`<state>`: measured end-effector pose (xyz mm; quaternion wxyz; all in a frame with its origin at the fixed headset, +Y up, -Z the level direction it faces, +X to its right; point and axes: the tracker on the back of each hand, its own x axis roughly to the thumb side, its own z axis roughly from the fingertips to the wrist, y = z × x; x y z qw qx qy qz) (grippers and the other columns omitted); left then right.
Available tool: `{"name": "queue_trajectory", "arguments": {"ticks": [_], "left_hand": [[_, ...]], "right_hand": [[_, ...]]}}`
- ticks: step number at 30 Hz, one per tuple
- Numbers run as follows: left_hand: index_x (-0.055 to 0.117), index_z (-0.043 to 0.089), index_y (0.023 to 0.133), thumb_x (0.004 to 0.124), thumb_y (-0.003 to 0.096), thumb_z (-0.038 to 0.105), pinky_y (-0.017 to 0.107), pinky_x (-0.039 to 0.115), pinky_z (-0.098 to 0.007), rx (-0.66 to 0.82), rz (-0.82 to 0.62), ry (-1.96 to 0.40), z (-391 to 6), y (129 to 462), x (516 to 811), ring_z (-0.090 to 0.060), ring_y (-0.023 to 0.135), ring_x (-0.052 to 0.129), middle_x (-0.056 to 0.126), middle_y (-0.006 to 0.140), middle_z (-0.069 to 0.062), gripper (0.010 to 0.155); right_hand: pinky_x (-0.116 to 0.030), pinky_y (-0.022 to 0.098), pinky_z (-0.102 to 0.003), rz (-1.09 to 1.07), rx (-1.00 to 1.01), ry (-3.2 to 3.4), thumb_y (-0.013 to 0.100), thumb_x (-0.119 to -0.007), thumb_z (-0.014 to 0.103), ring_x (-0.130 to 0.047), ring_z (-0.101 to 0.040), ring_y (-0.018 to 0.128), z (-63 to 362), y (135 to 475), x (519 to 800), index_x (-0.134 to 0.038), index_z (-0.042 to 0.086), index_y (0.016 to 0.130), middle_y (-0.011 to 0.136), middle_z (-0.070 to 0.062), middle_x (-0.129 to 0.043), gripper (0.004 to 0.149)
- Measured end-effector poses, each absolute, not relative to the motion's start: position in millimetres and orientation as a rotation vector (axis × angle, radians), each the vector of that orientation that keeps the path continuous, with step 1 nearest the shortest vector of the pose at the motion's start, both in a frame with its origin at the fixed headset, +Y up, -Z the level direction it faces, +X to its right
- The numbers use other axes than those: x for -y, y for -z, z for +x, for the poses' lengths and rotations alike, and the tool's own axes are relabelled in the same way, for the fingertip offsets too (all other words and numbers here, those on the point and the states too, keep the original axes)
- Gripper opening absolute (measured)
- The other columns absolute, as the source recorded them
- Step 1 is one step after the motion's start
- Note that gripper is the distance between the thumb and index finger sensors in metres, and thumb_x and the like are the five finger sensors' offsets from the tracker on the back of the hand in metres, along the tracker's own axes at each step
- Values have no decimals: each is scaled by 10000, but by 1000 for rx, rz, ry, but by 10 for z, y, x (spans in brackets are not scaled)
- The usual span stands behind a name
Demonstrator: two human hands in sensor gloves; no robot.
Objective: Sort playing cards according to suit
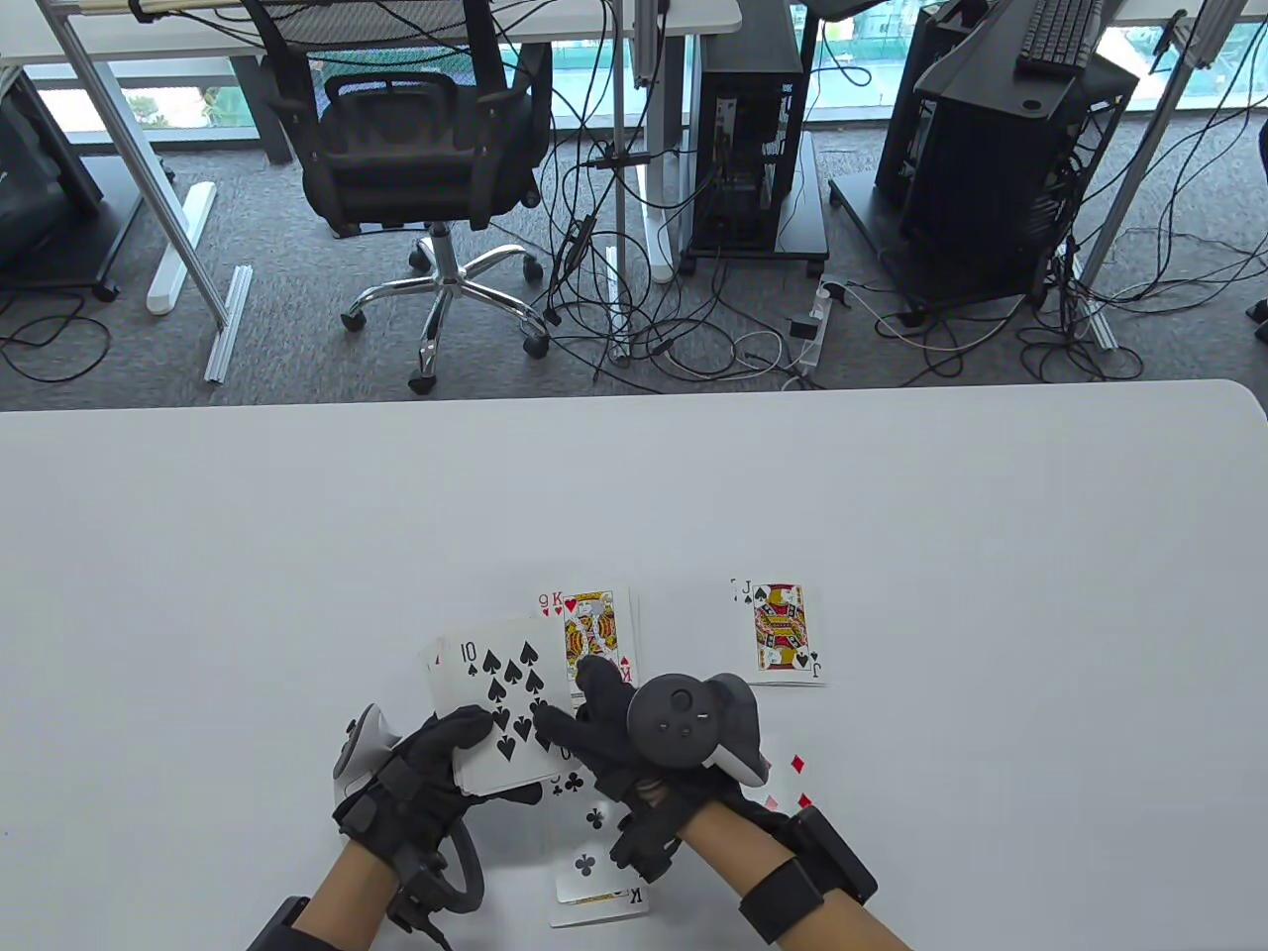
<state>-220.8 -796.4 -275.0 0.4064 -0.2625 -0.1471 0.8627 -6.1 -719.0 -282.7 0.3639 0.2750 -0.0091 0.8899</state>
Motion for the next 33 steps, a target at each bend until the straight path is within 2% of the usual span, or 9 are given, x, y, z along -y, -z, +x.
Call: {"name": "queue_trajectory", "arguments": {"ticks": [4, 8, 16, 22, 27, 33], "left_hand": [[373, 232, 1115, 666, 640, 394, 535, 816, -490, 378, -659, -2155, -2213, 2751, 7966, -421, 932, 724, 538, 1134, -84, 581], [378, 232, 1114, 670, 638, 398, 537, 818, -486, 391, -654, -2155, -2211, 2753, 7969, -420, 932, 726, 545, 1133, -83, 583], [381, 229, 1114, 663, 639, 391, 530, 824, -484, 389, -658, -2161, -2207, 2750, 7978, -419, 927, 735, 551, 1130, -83, 575], [381, 226, 1114, 658, 641, 391, 527, 827, -480, 393, -658, -2185, -2198, 2747, 7970, -416, 924, 740, 553, 1129, -85, 572], [381, 228, 1114, 657, 641, 393, 526, 828, -480, 388, -654, -2183, -2198, 2750, 7971, -416, 924, 741, 554, 1129, -84, 572], [378, 227, 1114, 655, 642, 394, 527, 828, -479, 388, -654, -2181, -2202, 2751, 7965, -415, 925, 738, 551, 1130, -83, 573]], "right_hand": [[-805, 396, -534, 685, 94, -2282, 531, -692, 432, -961, -319, 385, -86, 2820, 7234, -599, -163, 811, 492, -83, -891, 663], [-811, 382, -530, 559, 8, -2158, 534, -700, 359, -969, -315, 354, -25, 2871, 7286, -651, -146, 786, 454, -85, -911, 566], [-823, 366, -519, 441, 2, -2123, 533, -689, 285, -981, -302, 320, 227, 3003, 7277, -705, -134, 756, 415, -72, -930, 475], [-827, 363, -507, 372, -48, -1896, 537, -688, 250, -980, -283, 296, 595, 3322, 7125, -722, -121, 755, 392, -57, -931, 431], [-831, 350, -498, 187, 99, -2009, 538, -688, 240, -978, -276, 274, 1048, 3634, 6904, -732, -125, 751, 375, -56, -932, 425], [-834, 329, -497, -22, 124, -2365, 534, -691, 230, -976, -278, 252, 1473, 3856, 7027, -738, -144, 749, 360, -62, -933, 434]]}}
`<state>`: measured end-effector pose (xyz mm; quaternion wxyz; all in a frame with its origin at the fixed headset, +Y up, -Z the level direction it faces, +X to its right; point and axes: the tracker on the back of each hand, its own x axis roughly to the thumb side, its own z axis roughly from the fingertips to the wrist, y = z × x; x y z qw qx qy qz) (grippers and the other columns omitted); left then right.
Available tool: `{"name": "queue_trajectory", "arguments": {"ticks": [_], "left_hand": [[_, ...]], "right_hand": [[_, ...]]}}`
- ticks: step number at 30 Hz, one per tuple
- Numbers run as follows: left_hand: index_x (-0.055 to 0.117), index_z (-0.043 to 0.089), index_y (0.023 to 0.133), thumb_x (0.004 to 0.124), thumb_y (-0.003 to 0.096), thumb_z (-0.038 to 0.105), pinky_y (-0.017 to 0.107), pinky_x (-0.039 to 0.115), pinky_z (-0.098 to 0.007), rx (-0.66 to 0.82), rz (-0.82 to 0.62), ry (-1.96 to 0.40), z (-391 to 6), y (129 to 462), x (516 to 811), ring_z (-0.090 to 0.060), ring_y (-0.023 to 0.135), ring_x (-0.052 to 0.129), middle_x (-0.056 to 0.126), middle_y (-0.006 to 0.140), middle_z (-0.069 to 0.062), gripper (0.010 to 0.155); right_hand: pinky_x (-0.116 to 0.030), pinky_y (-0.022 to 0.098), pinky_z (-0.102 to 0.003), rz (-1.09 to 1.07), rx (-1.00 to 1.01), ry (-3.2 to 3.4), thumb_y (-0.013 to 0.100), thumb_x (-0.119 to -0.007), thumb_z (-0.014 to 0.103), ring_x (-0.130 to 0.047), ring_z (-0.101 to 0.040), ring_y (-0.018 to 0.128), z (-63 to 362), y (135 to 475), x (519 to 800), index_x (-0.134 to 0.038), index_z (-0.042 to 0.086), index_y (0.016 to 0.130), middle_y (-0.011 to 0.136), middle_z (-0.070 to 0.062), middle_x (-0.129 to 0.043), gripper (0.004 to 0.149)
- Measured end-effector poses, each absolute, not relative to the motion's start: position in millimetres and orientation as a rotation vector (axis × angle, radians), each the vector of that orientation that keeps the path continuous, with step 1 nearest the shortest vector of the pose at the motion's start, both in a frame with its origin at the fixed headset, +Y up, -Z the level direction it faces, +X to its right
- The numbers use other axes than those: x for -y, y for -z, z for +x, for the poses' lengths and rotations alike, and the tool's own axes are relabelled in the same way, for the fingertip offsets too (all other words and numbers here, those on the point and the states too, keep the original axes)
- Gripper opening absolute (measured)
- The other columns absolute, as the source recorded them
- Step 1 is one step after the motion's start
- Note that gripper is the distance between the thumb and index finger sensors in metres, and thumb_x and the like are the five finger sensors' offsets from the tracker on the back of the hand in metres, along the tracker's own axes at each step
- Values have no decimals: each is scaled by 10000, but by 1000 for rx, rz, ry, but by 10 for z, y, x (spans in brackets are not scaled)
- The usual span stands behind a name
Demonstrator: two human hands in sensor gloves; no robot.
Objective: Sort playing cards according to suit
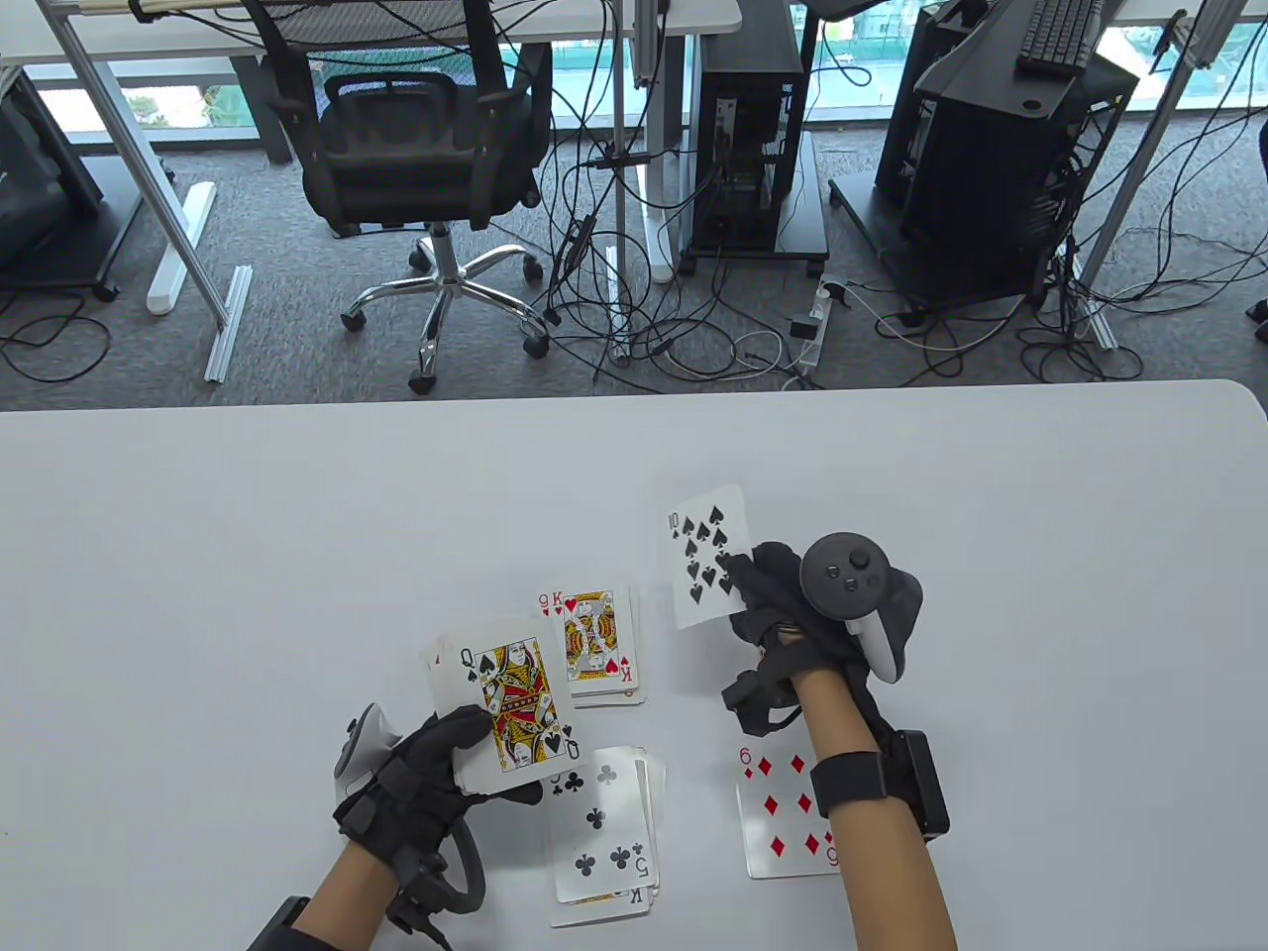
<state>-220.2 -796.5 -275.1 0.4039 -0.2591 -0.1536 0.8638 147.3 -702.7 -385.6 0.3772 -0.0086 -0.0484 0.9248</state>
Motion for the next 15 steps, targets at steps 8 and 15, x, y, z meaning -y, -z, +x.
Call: {"name": "queue_trajectory", "arguments": {"ticks": [8, 15], "left_hand": [[378, 228, 1114, 656, 642, 393, 527, 827, -480, 384, -654, -2179, -2206, 2753, 7967, -416, 924, 739, 550, 1130, -85, 572], [378, 228, 1114, 656, 643, 393, 528, 829, -475, 377, -649, -2177, -2207, 2756, 7967, -415, 923, 741, 551, 1129, -84, 572]], "right_hand": [[-828, 323, -515, -263, -80, -2873, 529, -698, 234, -975, -300, 251, 1592, 3905, 7440, -743, -168, 750, 354, -82, -940, 461], [-810, 354, -540, -295, -230, -3212, 535, -695, 302, -974, -341, 293, 1501, 3925, 7641, -734, -168, 783, 395, -123, -952, 533]]}}
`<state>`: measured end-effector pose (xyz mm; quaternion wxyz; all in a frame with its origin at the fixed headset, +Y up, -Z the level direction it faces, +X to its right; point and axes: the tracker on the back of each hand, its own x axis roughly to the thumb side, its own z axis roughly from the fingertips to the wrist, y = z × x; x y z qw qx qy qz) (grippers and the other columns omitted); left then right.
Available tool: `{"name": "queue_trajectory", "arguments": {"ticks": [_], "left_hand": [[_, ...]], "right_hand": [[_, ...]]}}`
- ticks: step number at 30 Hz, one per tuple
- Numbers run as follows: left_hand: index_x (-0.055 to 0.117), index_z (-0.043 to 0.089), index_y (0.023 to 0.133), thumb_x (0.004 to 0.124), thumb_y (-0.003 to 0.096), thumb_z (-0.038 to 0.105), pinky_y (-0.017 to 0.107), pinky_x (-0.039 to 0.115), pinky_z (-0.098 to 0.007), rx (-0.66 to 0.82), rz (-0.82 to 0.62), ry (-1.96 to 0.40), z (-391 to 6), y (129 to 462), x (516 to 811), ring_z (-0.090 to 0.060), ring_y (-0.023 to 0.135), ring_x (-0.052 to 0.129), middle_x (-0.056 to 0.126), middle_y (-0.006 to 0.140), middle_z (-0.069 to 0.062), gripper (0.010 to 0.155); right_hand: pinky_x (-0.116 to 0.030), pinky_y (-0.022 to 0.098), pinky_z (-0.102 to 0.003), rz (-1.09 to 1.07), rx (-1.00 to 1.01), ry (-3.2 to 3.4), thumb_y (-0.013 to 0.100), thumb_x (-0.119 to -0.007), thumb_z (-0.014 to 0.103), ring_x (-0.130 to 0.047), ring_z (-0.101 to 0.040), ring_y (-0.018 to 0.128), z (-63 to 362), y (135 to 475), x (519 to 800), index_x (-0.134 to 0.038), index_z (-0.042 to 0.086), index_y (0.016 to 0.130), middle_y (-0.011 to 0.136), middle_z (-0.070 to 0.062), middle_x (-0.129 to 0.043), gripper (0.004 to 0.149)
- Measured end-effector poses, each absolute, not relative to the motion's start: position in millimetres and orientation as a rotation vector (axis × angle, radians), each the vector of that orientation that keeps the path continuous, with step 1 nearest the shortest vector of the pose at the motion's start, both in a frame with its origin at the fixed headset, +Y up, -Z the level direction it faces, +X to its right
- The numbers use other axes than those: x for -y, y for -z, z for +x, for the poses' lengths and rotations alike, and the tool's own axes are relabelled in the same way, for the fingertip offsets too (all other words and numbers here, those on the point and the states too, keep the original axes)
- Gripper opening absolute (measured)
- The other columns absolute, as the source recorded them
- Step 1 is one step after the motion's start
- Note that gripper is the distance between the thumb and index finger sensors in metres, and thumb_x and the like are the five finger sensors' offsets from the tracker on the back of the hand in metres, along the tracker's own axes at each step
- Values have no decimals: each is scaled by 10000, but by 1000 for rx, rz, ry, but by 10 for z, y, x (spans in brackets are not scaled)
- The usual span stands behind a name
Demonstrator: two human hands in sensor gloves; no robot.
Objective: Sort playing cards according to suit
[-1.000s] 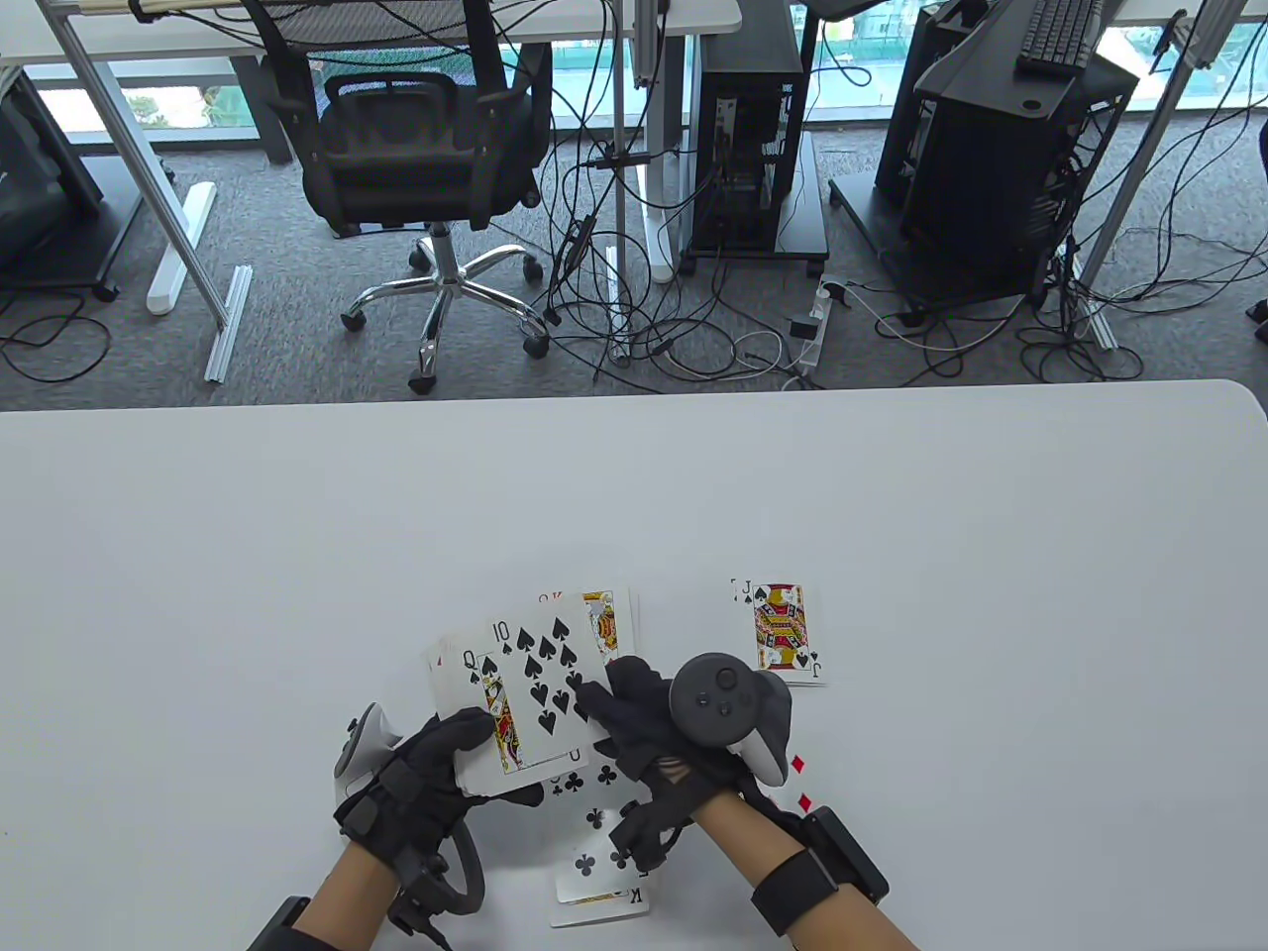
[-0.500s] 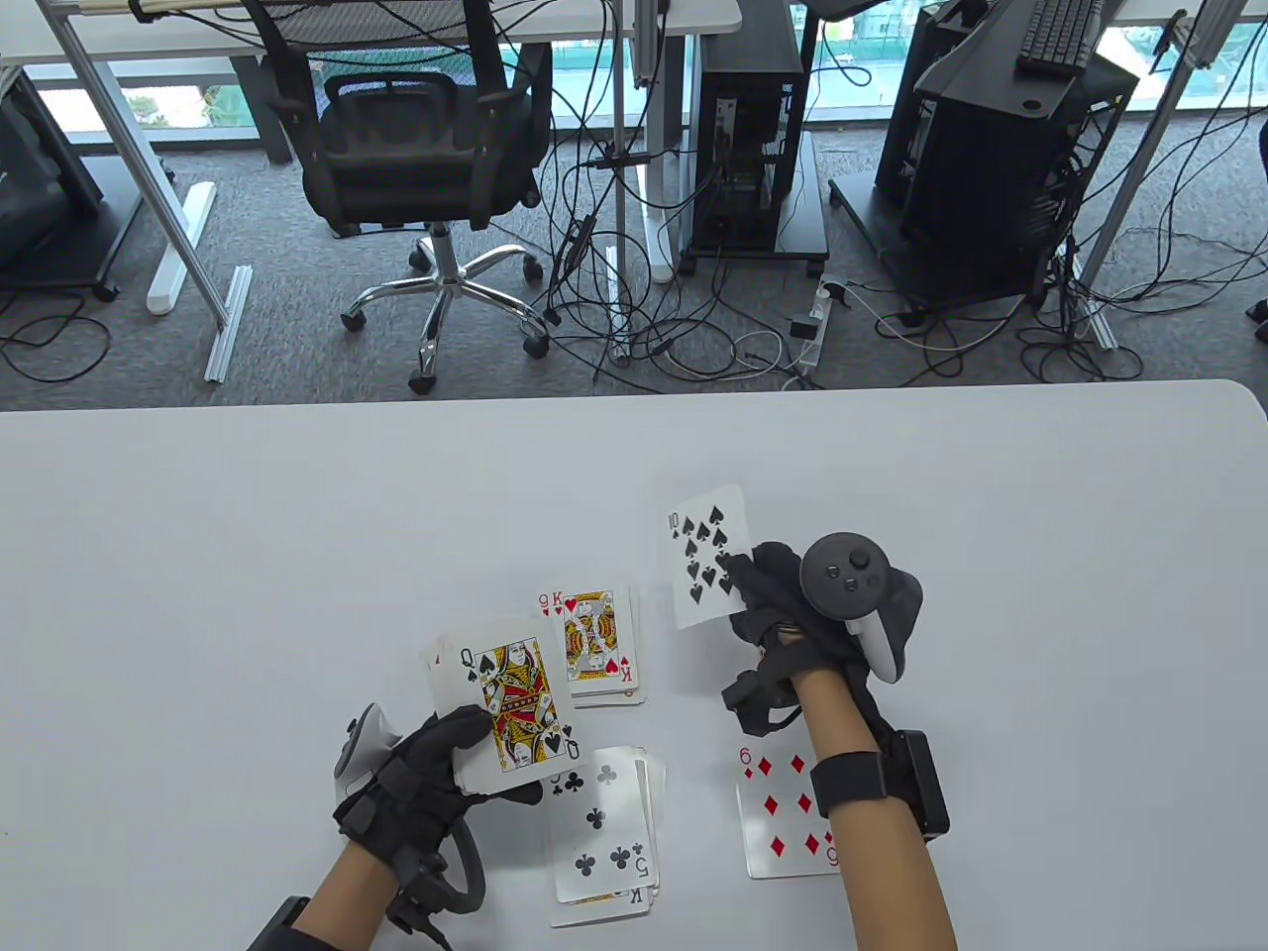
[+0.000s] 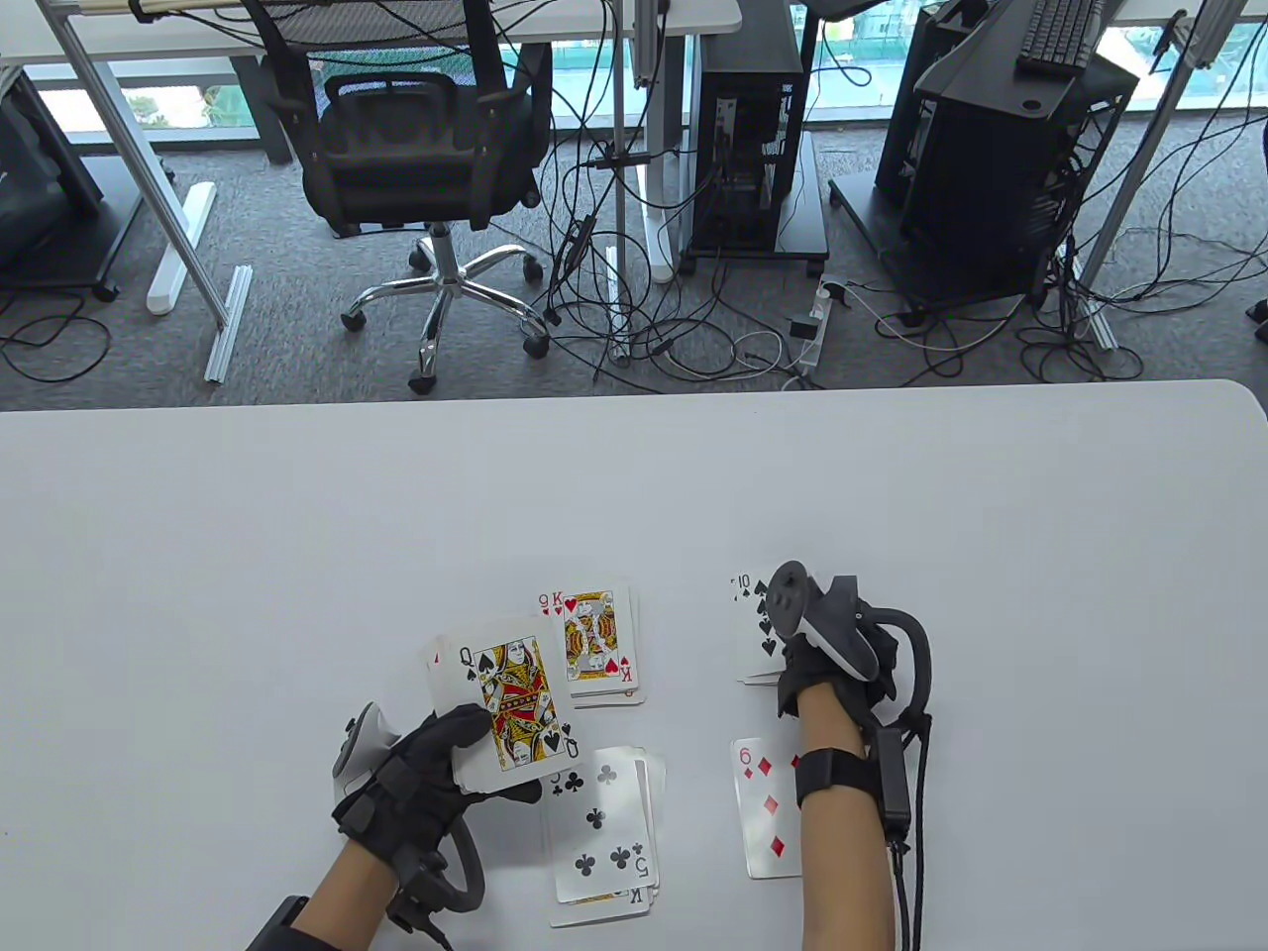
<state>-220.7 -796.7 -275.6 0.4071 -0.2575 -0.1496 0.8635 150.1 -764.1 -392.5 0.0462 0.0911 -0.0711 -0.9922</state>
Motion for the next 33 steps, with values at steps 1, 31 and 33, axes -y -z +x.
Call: {"name": "queue_trajectory", "arguments": {"ticks": [1, 31, 33], "left_hand": [[377, 228, 1114, 655, 643, 393, 528, 828, -476, 375, -651, -2178, -2206, 2755, 7970, -416, 924, 739, 551, 1129, -85, 572], [374, 228, 1115, 655, 644, 393, 531, 825, -479, 353, -663, -2178, -2199, 2743, 7982, -420, 925, 735, 546, 1131, -86, 573], [376, 227, 1115, 655, 644, 393, 529, 825, -482, 355, -663, -2177, -2199, 2744, 7980, -418, 926, 735, 546, 1131, -87, 572]], "right_hand": [[-809, 357, -542, 278, 225, 3010, 536, -694, 307, -973, -344, 298, 1492, 3927, 7662, -734, -167, 785, 400, -128, -953, 537], [-764, 405, -597, -1106, 66, 3820, 571, -613, 446, -942, -413, 403, 109, 2957, 7202, -620, -220, 871, 527, -193, -914, 731], [-742, 428, -616, -1135, 105, 3805, 556, -637, 483, -921, -435, 451, 67, 2912, 7234, -544, -227, 909, 581, -215, -885, 798]]}}
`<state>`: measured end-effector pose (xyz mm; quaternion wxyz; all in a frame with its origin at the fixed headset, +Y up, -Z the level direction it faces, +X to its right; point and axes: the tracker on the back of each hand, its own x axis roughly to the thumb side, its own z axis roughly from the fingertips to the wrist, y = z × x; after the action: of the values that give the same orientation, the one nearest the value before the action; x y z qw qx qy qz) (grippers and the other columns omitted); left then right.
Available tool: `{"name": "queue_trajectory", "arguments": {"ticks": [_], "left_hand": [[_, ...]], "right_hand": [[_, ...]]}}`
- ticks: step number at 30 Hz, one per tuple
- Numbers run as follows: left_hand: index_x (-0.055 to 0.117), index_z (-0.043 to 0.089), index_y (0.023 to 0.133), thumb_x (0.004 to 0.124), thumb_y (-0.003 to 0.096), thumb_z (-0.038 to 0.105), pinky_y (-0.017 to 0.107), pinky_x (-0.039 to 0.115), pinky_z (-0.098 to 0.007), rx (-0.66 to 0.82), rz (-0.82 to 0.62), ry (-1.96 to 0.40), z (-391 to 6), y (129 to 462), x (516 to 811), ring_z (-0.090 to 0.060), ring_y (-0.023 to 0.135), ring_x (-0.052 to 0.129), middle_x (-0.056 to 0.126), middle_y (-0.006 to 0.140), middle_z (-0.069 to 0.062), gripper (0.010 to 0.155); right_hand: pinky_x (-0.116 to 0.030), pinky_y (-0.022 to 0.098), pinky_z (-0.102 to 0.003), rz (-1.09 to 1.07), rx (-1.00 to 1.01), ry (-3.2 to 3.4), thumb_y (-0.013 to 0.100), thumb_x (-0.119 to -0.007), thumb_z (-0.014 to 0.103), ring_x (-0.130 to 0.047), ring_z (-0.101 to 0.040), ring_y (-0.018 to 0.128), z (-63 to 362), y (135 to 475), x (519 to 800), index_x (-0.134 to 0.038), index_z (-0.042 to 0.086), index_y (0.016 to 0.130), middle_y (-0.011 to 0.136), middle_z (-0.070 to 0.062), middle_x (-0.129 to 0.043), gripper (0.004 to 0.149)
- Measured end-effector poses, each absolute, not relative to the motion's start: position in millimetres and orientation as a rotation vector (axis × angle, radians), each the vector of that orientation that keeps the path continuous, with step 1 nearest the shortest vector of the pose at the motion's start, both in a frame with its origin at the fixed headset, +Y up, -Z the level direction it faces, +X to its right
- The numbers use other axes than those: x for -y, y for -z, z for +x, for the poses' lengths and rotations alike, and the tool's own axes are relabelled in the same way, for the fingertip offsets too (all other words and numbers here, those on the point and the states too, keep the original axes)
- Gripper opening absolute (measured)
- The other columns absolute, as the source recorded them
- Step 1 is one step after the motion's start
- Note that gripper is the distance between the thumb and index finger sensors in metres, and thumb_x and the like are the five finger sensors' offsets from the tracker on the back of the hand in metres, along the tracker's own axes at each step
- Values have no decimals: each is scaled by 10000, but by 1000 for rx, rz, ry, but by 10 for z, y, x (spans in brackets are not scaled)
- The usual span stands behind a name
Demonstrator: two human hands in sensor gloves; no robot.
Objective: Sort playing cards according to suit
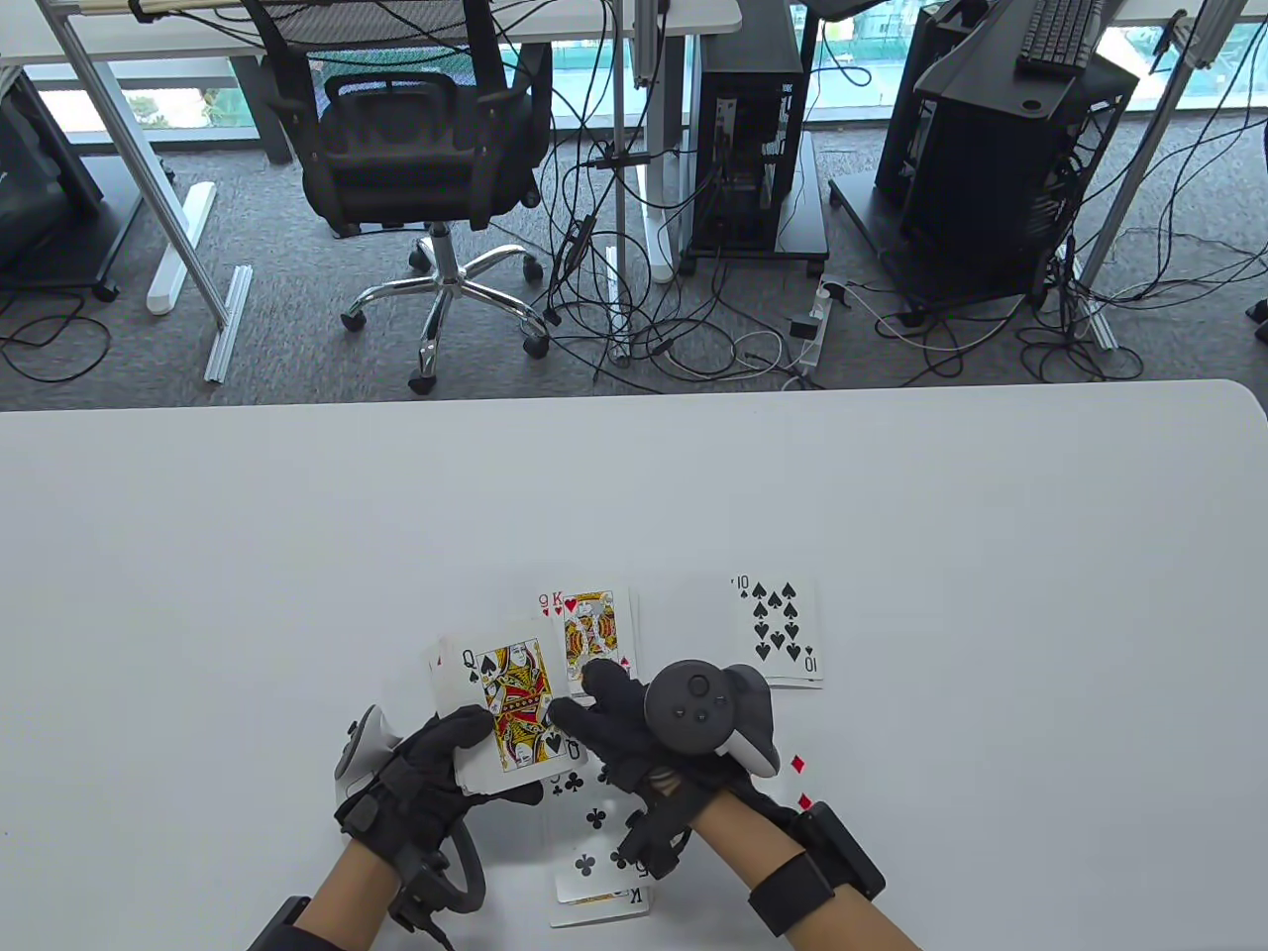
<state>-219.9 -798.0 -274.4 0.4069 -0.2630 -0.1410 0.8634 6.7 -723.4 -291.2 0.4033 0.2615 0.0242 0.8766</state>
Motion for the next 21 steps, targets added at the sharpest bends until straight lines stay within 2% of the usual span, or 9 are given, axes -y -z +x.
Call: {"name": "queue_trajectory", "arguments": {"ticks": [2, 4, 7, 11, 18, 21], "left_hand": [[375, 226, 1116, 655, 644, 394, 529, 825, -482, 358, -665, -2176, -2198, 2746, 7983, -420, 926, 734, 544, 1132, -87, 574], [375, 226, 1115, 657, 643, 394, 529, 825, -482, 359, -669, -2177, -2196, 2744, 7984, -419, 926, 734, 546, 1131, -86, 574], [376, 227, 1115, 660, 642, 397, 533, 821, -485, 364, -674, -2158, -2197, 2741, 7978, -421, 930, 727, 542, 1132, -85, 577], [379, 229, 1114, 667, 640, 399, 531, 822, -484, 385, -679, -2175, -2189, 2740, 7968, -419, 928, 733, 548, 1131, -82, 581], [379, 234, 1113, 667, 637, 392, 533, 822, -485, 391, -678, -2176, -2184, 2742, 7972, -415, 931, 733, 547, 1132, -78, 578], [382, 234, 1112, 665, 639, 389, 532, 825, -482, 392, -675, -2184, -2180, 2742, 7970, -413, 930, 736, 550, 1131, -78, 573]], "right_hand": [[-731, 444, -623, 677, -53, -2228, 541, -663, 501, -905, -442, 484, 31, 2865, 7257, -490, -234, 915, 619, -219, -857, 843], [-744, 446, -602, 674, -6, -2255, 523, -698, 491, -911, -410, 482, 21, 2850, 7264, -509, -215, 887, 604, -174, -853, 816], [-825, 385, -510, 652, 83, -2224, 496, -760, 385, -979, -279, 354, 36, 2849, 7267, -677, -133, 778, 433, -39, -910, 596], [-842, 353, -491, 593, 31, -2064, 509, -747, 292, -989, -258, 296, 65, 2859, 7314, -739, -123, 715, 365, -32, -931, 463], [-838, 358, -495, 586, 25, -2043, 541, -666, 225, -989, -267, 303, 93, 2865, 7330, -743, -129, 719, 372, -42, -937, 405], [-826, 370, -512, 607, 16, -2029, 548, -661, 262, -986, -292, 326, 94, 2862, 7335, -726, -138, 744, 403, -61, -936, 449]]}}
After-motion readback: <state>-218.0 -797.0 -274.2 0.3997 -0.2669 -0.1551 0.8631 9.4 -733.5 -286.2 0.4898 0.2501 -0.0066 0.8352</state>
